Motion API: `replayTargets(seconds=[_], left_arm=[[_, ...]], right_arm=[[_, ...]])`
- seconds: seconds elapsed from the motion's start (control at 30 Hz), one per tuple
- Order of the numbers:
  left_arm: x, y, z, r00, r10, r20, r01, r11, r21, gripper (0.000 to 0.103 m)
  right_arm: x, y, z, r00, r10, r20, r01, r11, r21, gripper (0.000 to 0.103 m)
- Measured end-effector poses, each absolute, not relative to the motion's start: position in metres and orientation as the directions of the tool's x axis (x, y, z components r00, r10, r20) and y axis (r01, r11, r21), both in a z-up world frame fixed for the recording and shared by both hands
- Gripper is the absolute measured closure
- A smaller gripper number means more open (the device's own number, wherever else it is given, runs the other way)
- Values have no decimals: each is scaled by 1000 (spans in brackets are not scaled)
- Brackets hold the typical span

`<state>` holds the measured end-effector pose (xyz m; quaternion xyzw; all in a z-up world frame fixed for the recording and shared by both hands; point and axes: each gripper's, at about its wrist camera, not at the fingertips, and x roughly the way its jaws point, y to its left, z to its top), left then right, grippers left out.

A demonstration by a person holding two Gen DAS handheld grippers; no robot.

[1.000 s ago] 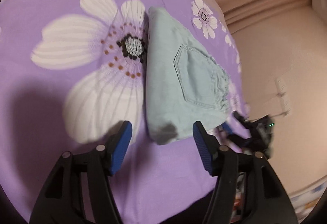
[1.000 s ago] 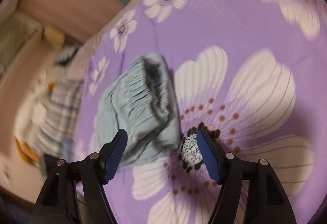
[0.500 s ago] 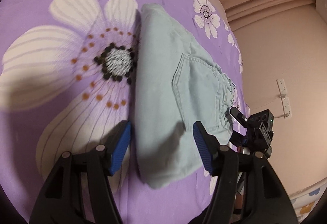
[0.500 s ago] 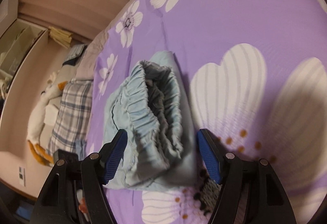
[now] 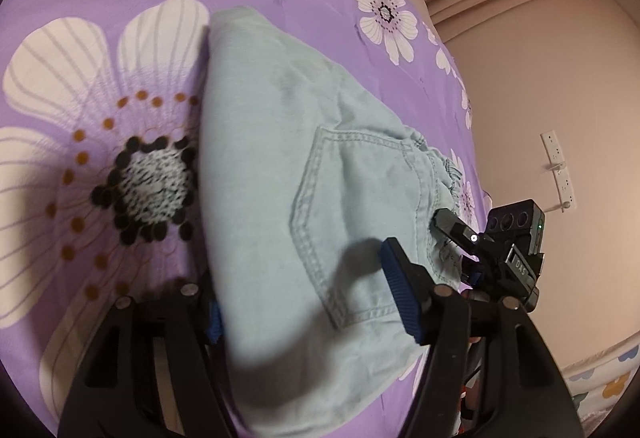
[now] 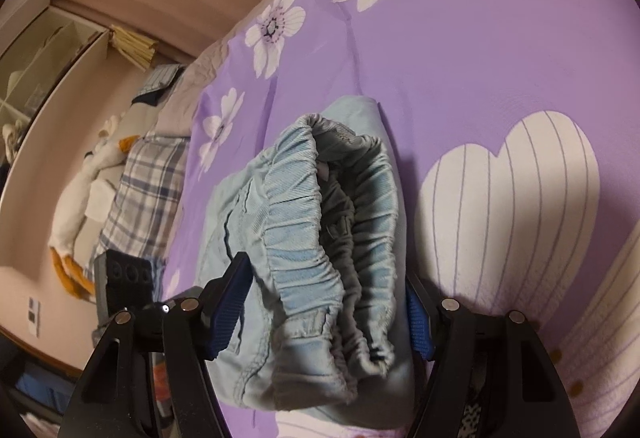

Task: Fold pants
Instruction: 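Grasp the waistband end with the right tool and lift it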

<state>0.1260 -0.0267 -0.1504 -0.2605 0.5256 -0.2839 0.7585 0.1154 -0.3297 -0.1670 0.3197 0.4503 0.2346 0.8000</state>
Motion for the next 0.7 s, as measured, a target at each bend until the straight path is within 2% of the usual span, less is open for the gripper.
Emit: replayTargets(seconds=[0.23,0.33,0.47,0.57,0.7], left_arm=[[129,-36,-148,298,-681,-669,154,726,-671,38],[127,-45,-144,321,-612,-723,160,787,-595,49],[123,-48,-141,344,-543,-766,156,837,-524,63],[119,-54,-137,363,-500,-786,177,865,-469,66],[115,-60,-133,380,-461,-802,200,887,-416,71]], right_arm=[[116,-324,-164,496,639,-588,-104,716,690,33],[113,-317,-160,508,609,-609,-105,745,659,35],[107,-308,-155,529,556,-641,-104,792,601,46],[103,-306,-153,543,536,-646,-92,802,590,51],[96,-292,-141,570,461,-680,-103,861,498,54]])
